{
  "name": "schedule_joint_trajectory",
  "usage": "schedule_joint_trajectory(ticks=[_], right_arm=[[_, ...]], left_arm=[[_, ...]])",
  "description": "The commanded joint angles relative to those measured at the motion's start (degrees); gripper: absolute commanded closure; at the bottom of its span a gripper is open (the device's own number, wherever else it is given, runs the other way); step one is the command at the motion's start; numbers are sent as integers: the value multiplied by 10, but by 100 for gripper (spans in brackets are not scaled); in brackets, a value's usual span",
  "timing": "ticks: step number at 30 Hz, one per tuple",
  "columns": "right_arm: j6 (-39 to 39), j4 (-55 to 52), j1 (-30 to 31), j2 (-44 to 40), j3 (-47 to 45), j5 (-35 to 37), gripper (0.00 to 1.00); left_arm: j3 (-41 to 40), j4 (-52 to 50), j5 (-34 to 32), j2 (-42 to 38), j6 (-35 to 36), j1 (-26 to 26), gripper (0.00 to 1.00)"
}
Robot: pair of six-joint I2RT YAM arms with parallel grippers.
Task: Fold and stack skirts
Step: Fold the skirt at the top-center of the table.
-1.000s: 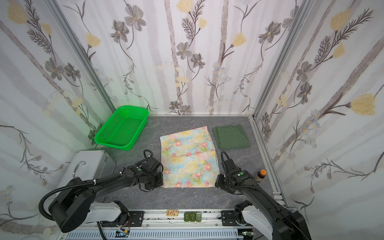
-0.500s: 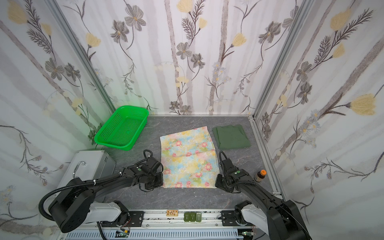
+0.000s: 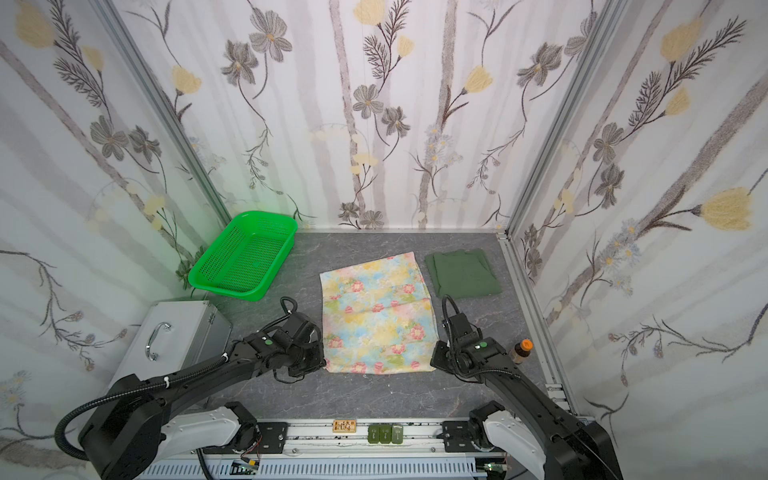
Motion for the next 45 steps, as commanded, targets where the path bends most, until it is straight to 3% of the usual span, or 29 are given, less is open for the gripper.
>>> schedule_joint_trajectory(ticks=[1,8,12,26,35,41,45], right_arm=[[16,-35,0,-25,32,16,100],[24,-63,2,-37,103,3,100],[5,-54,0,-7,160,-2,100],[-73,89,-38,290,433,-63,100],[-89,114,-42,512,602,-82,100],[-89,110,-46,615,698,-69,100],[-85,110,-54,664,743,-66,100]], left_arm=[[17,-31,-2,-28,-11,-3,100],[80,-107,-16,-91,-35,-12,100],[138,-131,-45,-88,-24,-5,100],[287,-78,-87,101,92,147,100],[348,15,-70,264,132,193,100],[433,27,-75,364,147,203,100],[447,31,-81,396,148,214,100]])
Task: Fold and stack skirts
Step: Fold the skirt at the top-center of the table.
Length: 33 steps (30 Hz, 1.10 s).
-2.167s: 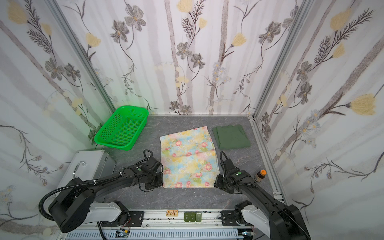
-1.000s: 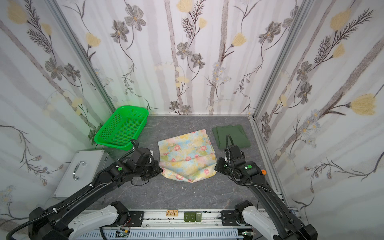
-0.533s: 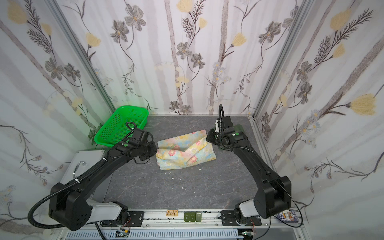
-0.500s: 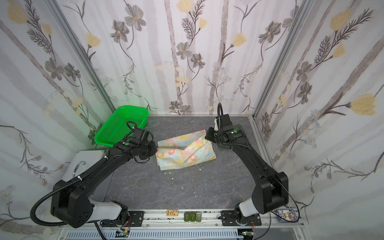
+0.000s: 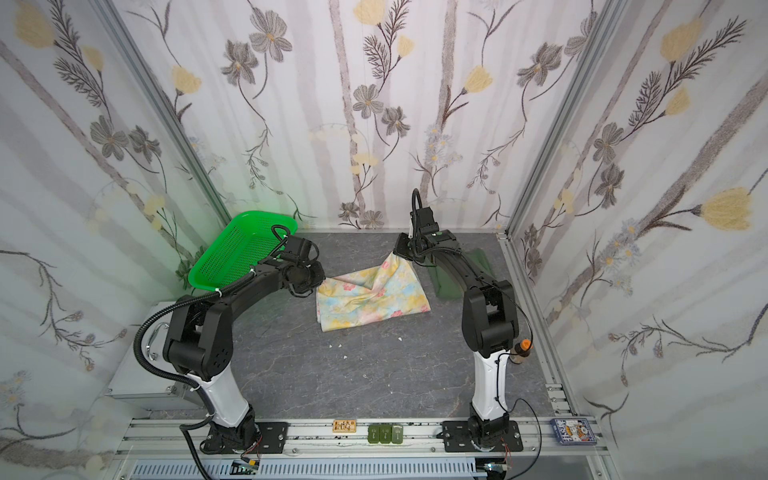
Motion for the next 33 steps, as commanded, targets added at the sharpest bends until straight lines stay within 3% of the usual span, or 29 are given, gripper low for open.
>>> schedule_joint_trajectory(ticks=[1,9,11,12,13,14,16,19,21,26,27,29,30,33], right_arm=[[0,14,-8,32,32,8,100],[8,18,-26,91,82,0,98],[8,24,-29,101,86,1,85],[10,26,-31,105,88,1,64],[11,30,-34,108,89,-4,51],[12,35,-36,110,89,-6,48],[14,35,-39,108,90,-1,38],[6,22,-40,89,84,18,28],[-2,18,-39,66,65,29,28],[-24,53,-17,-25,-57,38,34],[-26,66,-12,-44,-90,32,43],[-23,91,-7,-72,-152,25,83],[-21,110,-5,-84,-185,14,96],[-4,145,-3,-97,-262,-4,100]], left_arm=[[8,15,-13,17,6,11,100],[11,26,-18,36,1,39,100],[18,33,-10,48,4,42,100],[25,36,-1,55,6,43,100],[32,38,4,62,7,44,83],[39,39,-2,68,3,44,60],[50,45,-9,69,3,44,39],[67,48,-24,55,12,44,29],[69,49,-37,39,20,45,29],[44,48,-9,-2,28,28,38],[36,49,-6,-6,28,21,45],[21,49,1,-4,25,5,62],[17,50,5,3,25,-4,70],[16,53,10,27,11,-27,83]])
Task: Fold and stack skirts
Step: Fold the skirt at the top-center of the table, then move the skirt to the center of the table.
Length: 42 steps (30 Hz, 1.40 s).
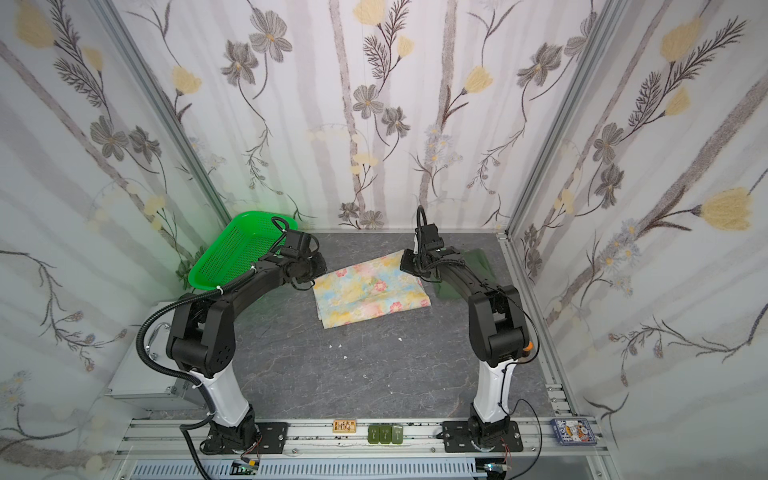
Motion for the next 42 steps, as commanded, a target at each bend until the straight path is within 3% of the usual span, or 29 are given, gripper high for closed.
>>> schedule_joint_trajectory(ticks=[1,13,20,27,33,42], right_arm=[[13,69,3,-11,-59,-23,100],[28,113,13,-32,-209,6,100],[50,130,22,-81,-301,10,100],[72,115,43,-136,-332,1,100],[40,65,39,-163,-236,6,100],[19,71,14,22,-12,-20,100]], left_arm=[[-1,6,10,23,-14,-17,85],[-28,30,0,79,-14,-25,90],[-78,30,-6,68,6,-23,90],[-124,30,-26,21,17,-13,89],[-100,30,-18,1,13,-20,88],[-103,30,-16,-41,-5,-24,87]])
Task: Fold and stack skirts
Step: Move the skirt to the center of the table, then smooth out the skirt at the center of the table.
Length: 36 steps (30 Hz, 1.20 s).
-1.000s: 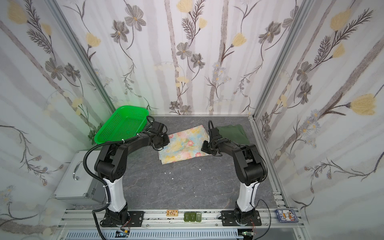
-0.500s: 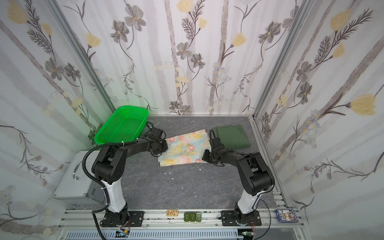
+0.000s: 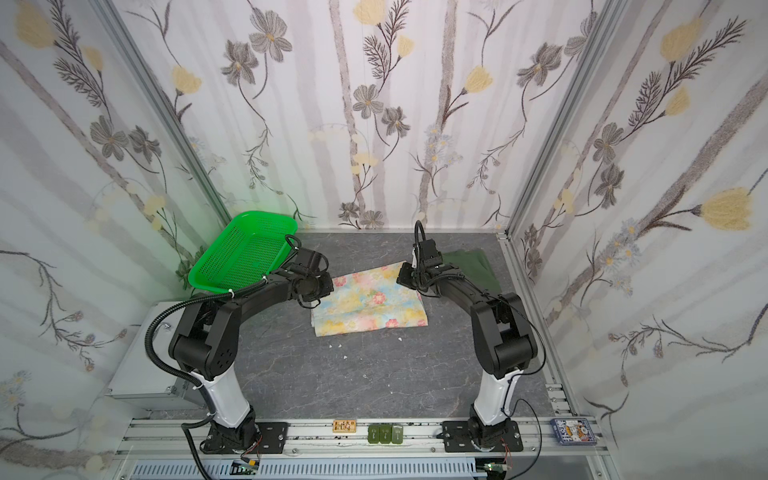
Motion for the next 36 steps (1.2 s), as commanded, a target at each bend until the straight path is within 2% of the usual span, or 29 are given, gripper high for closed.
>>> schedule_joint_trajectory(ticks=[1,8,12,13,15,17,20,28,33,36], right_arm=[[-12,5,-8,53,56,-8,100],[-2,-5,-24,159,150,-31,100],[-2,-17,-25,173,157,-8,100],[-4,-19,-26,174,157,-8,100],[-8,-20,-29,170,155,-9,100],[-12,-19,-30,159,147,-15,100],[-13,-6,-30,126,122,-28,97],[-10,25,-30,38,23,-59,89],[-18,25,-30,-11,-37,-59,89],[-23,24,-30,-32,-67,-58,89]], left_arm=[[-13,-3,-4,-23,-11,2,87],[-47,-3,5,-42,-26,11,87],[-83,-4,13,-70,-31,26,79],[-93,-4,17,-77,-32,30,73],[-114,-4,22,-92,-33,37,45],[-136,-4,25,-106,-32,46,35],[-162,-4,38,-123,-23,57,26],[-173,21,87,-97,24,57,26],[-189,46,83,-84,23,58,30],[-195,74,101,-77,18,58,37]])
